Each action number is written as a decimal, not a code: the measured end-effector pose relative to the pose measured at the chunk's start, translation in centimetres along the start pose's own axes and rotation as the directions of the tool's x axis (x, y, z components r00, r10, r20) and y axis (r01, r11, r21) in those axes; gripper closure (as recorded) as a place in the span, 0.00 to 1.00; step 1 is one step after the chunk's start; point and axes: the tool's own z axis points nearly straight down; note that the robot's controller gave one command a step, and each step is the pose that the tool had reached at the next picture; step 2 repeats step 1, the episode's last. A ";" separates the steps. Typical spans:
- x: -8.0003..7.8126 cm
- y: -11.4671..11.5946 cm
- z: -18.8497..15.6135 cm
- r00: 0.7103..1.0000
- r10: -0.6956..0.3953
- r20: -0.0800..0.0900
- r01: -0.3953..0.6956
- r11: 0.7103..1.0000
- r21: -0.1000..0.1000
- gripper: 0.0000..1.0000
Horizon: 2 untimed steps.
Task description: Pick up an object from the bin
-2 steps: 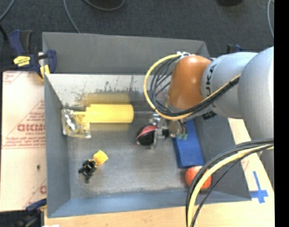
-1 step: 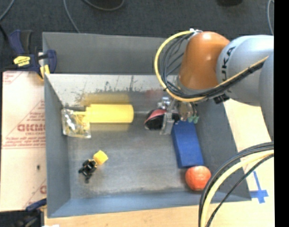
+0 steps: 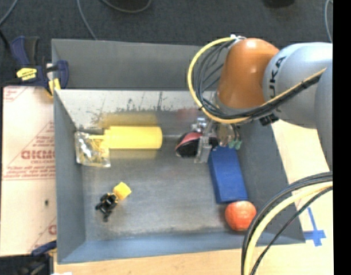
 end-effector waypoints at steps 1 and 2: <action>-2.2 0.4 -12.6 0.999 -0.053 0.004 0.053 0.999 0.001 1.00; -2.2 0.4 -12.6 0.999 -0.053 0.004 0.053 0.999 0.001 1.00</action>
Offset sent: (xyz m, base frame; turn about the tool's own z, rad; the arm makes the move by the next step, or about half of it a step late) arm 0.0000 0.0000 0.0000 0.0000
